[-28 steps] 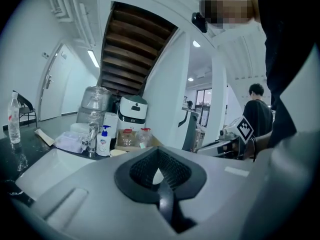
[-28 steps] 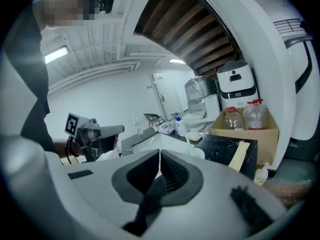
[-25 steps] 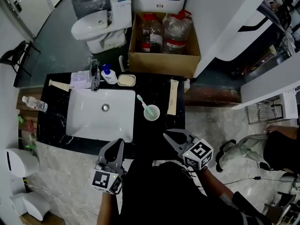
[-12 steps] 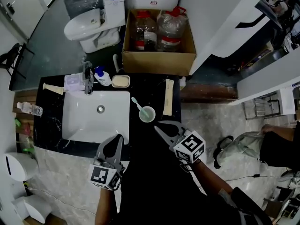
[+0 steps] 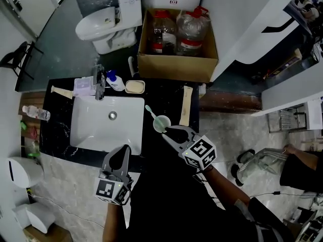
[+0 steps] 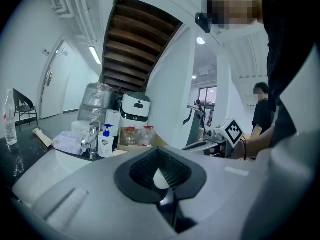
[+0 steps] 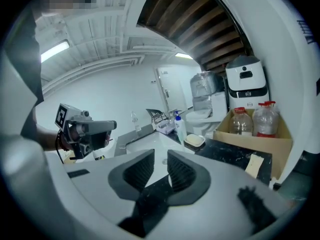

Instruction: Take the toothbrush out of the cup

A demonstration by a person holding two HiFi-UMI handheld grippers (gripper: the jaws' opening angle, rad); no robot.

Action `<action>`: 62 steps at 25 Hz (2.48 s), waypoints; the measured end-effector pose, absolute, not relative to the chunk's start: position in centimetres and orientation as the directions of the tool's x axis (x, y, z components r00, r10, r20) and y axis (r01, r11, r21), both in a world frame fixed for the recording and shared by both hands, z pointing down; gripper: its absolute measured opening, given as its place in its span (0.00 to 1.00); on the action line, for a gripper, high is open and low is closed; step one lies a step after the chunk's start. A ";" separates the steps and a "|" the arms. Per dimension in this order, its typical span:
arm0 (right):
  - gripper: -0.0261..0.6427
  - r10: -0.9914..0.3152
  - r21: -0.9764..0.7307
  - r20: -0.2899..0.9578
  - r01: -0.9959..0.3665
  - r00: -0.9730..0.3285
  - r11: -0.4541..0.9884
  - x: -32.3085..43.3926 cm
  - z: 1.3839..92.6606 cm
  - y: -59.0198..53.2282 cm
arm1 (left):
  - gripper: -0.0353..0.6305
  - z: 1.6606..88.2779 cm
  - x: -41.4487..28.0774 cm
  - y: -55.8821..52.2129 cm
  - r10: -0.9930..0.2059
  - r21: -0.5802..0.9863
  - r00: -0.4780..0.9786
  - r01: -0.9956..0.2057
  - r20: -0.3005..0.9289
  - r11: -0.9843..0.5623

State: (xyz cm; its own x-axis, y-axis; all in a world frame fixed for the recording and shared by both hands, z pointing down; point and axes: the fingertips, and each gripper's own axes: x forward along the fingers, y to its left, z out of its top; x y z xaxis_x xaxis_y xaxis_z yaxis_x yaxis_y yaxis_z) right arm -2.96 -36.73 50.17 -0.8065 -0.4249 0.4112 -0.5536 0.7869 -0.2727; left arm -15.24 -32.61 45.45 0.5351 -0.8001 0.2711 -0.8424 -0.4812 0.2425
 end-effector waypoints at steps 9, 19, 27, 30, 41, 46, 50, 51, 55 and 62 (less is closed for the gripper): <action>0.17 -0.389 -0.259 0.454 -0.537 -0.801 0.803 -4.8 52.7 -38.8 | 0.07 46.3 -14.5 -33.4 -0.773 0.237 0.565 -0.824 0.288 -0.515; 0.17 -0.387 -0.240 0.509 -0.559 -0.769 0.794 -5.2 55.2 -41.1 | 0.07 47.0 -14.3 -34.3 -0.759 0.264 0.577 -0.816 0.302 -0.515; 0.18 -0.376 -0.213 0.545 -0.558 -0.749 0.802 -5.4 56.4 -42.3 | 0.07 48.2 -14.7 -35.0 -0.776 0.267 0.563 -0.824 0.284 -0.500; 0.18 -0.366 -0.192 0.563 -0.548 -0.741 0.814 -5.7 56.8 -42.7 | 0.07 48.7 -14.7 -35.3 -0.777 0.248 0.560 -0.827 0.288 -0.504; 0.18 -0.328 -0.145 0.620 -0.515 -0.713 0.845 -7.1 58.4 -43.4 | 0.07 50.2 -15.5 -34.3 -0.784 0.257 0.539 -0.841 0.309 -0.476; 0.17 -0.309 -0.112 0.659 -0.495 -0.686 0.861 -7.2 59.2 -43.3 | 0.07 50.5 -16.1 -33.8 -0.792 0.251 0.521 -0.852 0.318 -0.459; 0.11 -0.318 -0.101 0.659 -0.500 -0.681 0.860 -7.0 59.1 -43.4 | 0.07 50.4 -16.3 -33.6 -0.799 0.252 0.511 -0.858 0.318 -0.448; 0.11 -0.319 -0.105 0.657 -0.501 -0.684 0.859 -7.0 59.0 -43.4 | 0.07 50.4 -16.3 -33.5 -0.799 0.253 0.510 -0.858 0.319 -0.447; 0.10 -0.318 -0.114 0.644 -0.498 -0.696 0.859 -7.0 58.7 -43.0 | 0.07 50.5 -16.3 -33.1 -0.799 0.248 0.506 -0.861 0.324 -0.444; 0.10 -0.325 -0.140 0.613 -0.504 -0.720 0.852 -6.2 58.0 -42.3 | 0.07 50.2 -15.9 -33.0 -0.801 0.243 0.505 -0.861 0.321 -0.446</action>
